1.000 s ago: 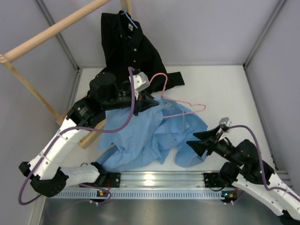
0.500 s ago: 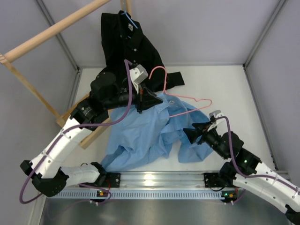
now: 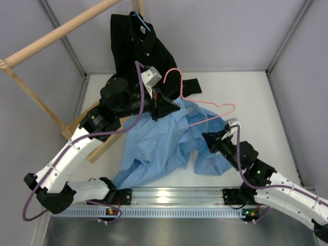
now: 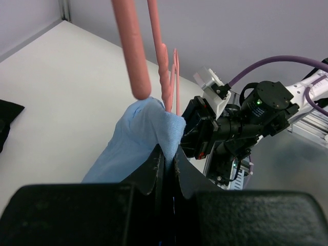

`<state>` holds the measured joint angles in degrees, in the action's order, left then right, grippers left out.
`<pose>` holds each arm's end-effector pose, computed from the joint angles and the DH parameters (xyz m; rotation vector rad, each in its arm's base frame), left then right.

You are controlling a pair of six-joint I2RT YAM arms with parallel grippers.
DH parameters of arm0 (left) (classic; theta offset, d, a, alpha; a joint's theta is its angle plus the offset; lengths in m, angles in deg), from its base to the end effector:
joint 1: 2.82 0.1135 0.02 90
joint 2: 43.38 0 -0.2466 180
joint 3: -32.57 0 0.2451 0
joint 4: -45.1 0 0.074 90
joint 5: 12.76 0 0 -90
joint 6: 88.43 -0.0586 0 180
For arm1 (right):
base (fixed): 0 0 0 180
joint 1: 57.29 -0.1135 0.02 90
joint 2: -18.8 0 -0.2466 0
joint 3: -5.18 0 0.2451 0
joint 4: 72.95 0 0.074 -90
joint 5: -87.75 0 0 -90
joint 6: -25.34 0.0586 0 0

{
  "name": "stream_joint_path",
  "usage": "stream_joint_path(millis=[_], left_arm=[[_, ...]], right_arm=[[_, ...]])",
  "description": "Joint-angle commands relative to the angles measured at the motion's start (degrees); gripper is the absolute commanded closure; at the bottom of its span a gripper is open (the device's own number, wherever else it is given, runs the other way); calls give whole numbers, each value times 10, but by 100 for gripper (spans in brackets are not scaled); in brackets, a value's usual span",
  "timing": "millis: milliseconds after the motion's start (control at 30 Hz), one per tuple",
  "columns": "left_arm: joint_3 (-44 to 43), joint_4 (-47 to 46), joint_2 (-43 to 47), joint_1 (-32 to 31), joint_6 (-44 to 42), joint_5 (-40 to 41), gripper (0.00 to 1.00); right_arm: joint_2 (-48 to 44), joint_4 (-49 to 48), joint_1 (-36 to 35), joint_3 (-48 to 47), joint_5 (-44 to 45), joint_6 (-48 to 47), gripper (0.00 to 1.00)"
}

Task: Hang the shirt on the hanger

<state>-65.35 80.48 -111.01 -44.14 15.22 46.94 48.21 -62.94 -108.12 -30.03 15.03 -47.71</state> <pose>0.1772 -0.1951 0.4541 0.8301 1.5779 -1.1464 0.1263 0.1275 0.2498 -0.2603 1.6617 0.6527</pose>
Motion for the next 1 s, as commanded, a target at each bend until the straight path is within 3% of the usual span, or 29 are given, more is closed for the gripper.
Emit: stream_joint_path(millis=[0,167,233,400,567,700,800,867,900,967], left_arm=[[-10,-37,9,2,-2,19,100],[16,5,42,2,-93,79,100],[37,5,70,2,-124,73,100],[109,5,130,1,-175,21,100],[150,5,202,1,-198,74,100],[180,-22,254,1,-180,82,100],[206,-35,282,1,-172,74,100],[227,-35,297,1,-172,75,100],[235,-34,303,1,-172,80,100],[262,-35,312,1,-172,87,100]], right_arm=[[-16,-49,0,-1,46,-4,100],[-80,46,4,-46,79,3,100],[-85,125,4,-78,62,-1,100],[-43,234,5,-182,14,12,100],[13,315,6,-256,-1,21,100],[60,323,23,-276,-18,17,100],[86,322,69,-281,-39,19,100],[96,321,162,-286,-113,19,100],[100,321,163,-289,-113,17,100],[117,322,239,-303,-197,9,100]])
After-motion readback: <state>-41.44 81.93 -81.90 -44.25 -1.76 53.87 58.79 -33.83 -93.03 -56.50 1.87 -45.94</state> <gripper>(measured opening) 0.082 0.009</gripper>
